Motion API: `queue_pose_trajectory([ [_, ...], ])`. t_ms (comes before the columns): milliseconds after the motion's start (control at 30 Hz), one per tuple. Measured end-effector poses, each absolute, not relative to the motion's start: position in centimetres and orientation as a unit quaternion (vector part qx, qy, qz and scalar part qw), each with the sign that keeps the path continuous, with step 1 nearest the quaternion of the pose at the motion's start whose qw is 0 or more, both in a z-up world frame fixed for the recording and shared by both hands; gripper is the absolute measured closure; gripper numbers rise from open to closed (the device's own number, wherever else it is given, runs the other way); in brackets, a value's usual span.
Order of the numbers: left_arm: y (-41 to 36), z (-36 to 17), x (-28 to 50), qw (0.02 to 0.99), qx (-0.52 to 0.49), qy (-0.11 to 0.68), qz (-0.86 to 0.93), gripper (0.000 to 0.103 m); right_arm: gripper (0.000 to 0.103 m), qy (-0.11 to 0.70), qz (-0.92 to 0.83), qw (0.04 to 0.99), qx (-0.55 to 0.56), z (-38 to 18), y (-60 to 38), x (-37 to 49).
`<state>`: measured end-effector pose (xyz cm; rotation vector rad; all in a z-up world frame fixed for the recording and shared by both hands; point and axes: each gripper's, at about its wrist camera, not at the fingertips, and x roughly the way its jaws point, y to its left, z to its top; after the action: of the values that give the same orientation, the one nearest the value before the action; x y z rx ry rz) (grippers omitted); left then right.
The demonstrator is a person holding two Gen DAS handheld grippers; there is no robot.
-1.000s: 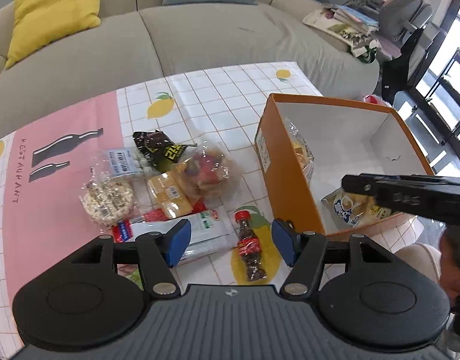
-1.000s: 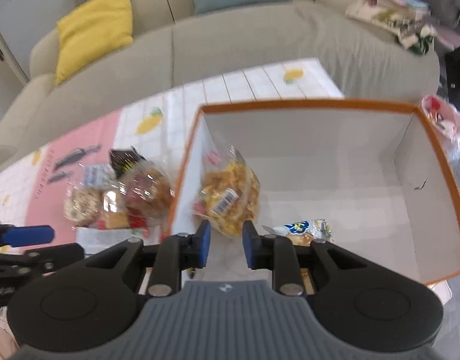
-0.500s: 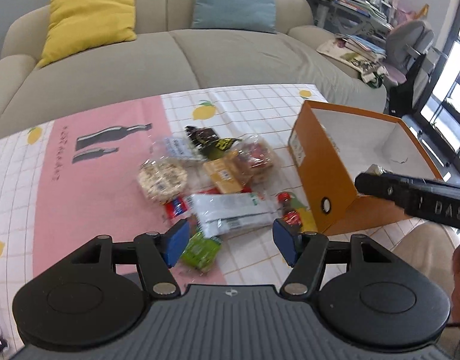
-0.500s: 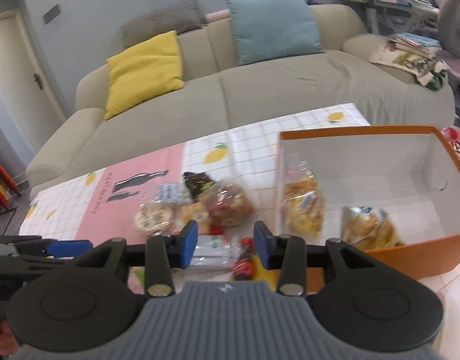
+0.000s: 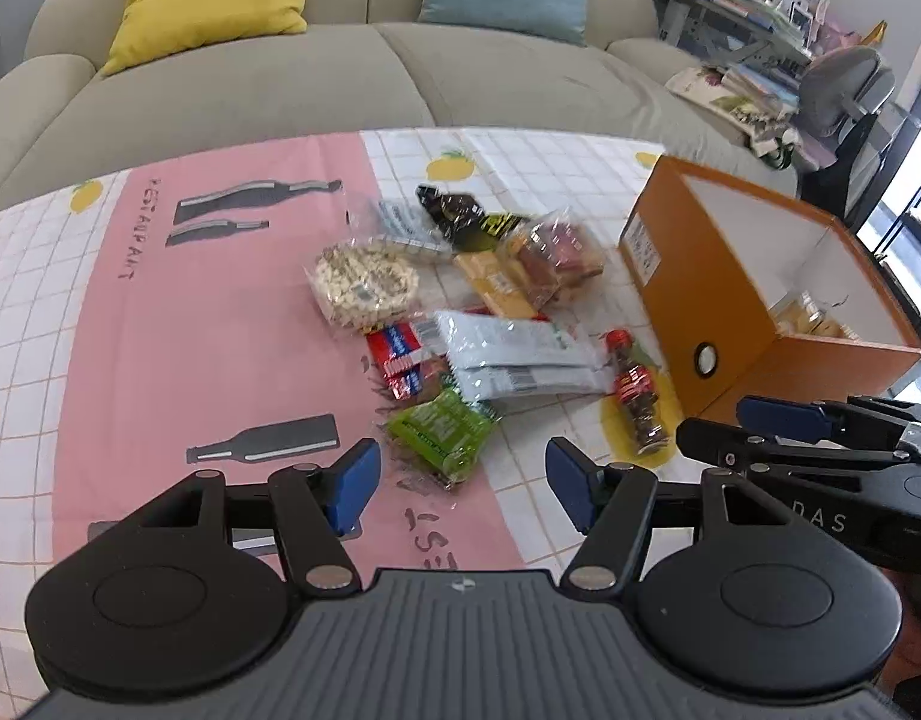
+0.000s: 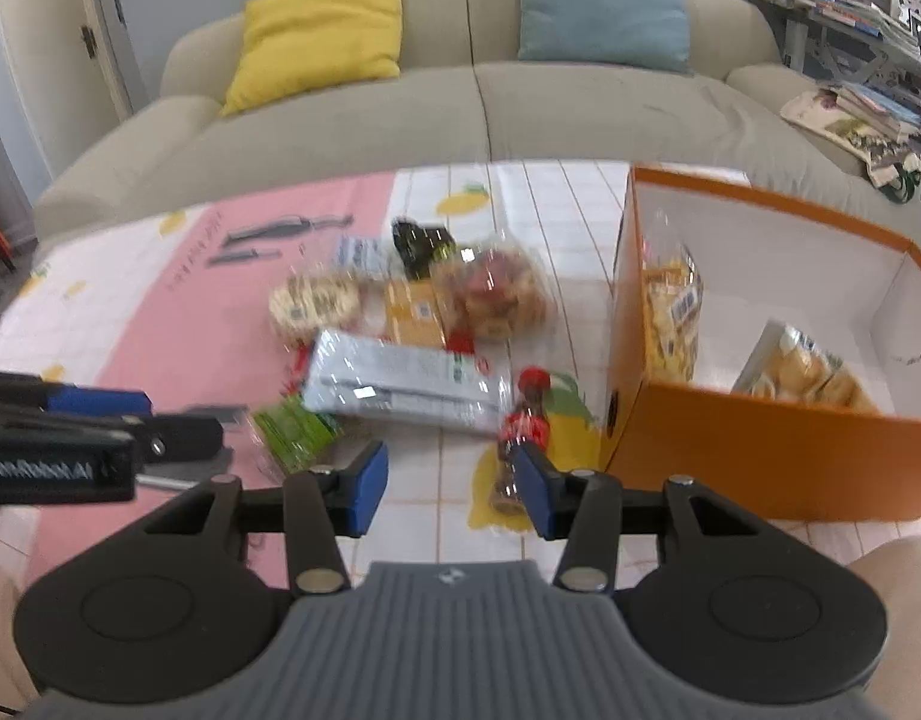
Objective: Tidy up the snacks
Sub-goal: 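Move the right tool to the red-capped cola bottle and grasp it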
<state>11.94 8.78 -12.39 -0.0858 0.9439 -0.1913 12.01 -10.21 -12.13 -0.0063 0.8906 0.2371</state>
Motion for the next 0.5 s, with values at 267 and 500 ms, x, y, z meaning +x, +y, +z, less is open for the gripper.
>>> queue_pose_trajectory([
  [267, 6.8, -15.7, 13.6, 0.885, 0.035, 0.448, -0.122, 0.026, 0.057, 0.451, 0.096, 0.887, 0.001, -15.8, -10.4, 14.2],
  [500, 5.3, -17.8, 15.2, 0.885, 0.094, 0.436, -0.13, 0.024, 0.061, 0.453, 0.074, 0.888, 0.004, -17.9, -10.7, 15.6],
])
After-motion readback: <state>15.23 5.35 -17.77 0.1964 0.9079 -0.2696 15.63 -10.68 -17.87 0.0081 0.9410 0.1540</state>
